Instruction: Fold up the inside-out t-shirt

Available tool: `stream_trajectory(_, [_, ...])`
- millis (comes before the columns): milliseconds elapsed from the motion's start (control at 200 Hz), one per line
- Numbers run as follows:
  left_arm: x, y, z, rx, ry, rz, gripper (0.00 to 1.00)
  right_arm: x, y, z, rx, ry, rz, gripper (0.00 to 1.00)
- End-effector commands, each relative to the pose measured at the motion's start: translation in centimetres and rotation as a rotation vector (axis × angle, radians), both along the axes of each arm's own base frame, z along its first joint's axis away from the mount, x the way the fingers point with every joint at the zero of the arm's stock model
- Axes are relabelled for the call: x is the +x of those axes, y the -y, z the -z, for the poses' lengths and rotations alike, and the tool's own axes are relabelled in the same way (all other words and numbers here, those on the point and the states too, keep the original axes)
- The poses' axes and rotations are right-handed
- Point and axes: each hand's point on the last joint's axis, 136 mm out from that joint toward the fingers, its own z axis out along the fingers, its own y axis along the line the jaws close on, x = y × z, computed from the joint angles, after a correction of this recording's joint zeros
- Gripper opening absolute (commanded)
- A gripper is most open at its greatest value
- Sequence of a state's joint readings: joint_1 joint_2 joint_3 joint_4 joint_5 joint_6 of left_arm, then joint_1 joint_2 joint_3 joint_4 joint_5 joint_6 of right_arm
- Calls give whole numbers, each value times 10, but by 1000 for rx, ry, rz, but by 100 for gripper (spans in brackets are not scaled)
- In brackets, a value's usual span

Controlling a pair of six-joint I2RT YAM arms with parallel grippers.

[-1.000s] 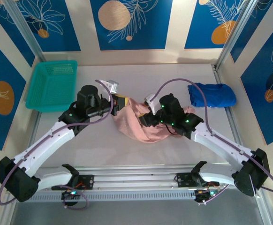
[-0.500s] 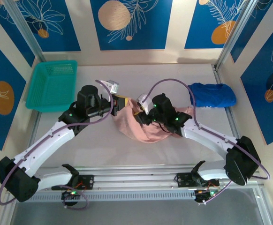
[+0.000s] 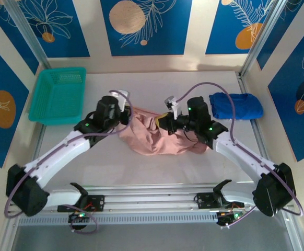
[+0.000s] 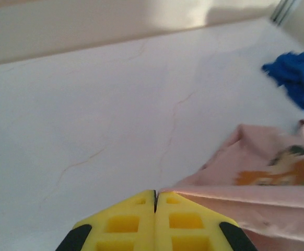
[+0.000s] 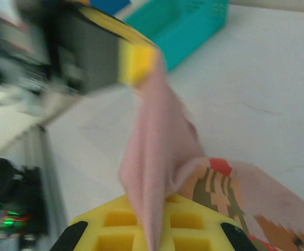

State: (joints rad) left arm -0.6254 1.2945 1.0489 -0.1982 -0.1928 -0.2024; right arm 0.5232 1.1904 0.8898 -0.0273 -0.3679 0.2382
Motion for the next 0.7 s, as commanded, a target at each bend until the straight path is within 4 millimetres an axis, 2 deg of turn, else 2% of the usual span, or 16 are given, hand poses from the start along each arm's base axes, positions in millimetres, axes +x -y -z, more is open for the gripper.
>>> stream_trajectory(0, [26, -49, 5, 219, 37, -217, 10, -21, 3, -10, 127, -191, -83, 0])
stream_trajectory(75, [18, -35, 3, 148, 15, -145, 24, -15, 6, -12, 164, -229, -68, 0])
stream_trajectory(150, [-1, -17, -3, 32, 4, -43, 40, -7, 9, -11, 181, -262, -44, 0])
stream_trajectory(230, [-27, -4, -10, -84, -7, 62, 48, 0, 13, -8, 187, -293, -18, 0])
stream_trajectory(365, [-77, 35, -14, -239, -49, 346, 52, 4, 16, -6, 189, -302, -8, 0])
stream_trajectory(425, [-90, 50, -10, -242, -79, 446, 53, 6, 18, -5, 186, -303, 0, 0])
stream_trajectory(550, [-94, 70, 4, -173, -114, 540, 53, 7, 20, -6, 187, -302, 7, 0])
stream_trajectory(695, [-85, 86, 11, -144, -129, 575, 49, 6, 23, -5, 181, -300, 20, 0])
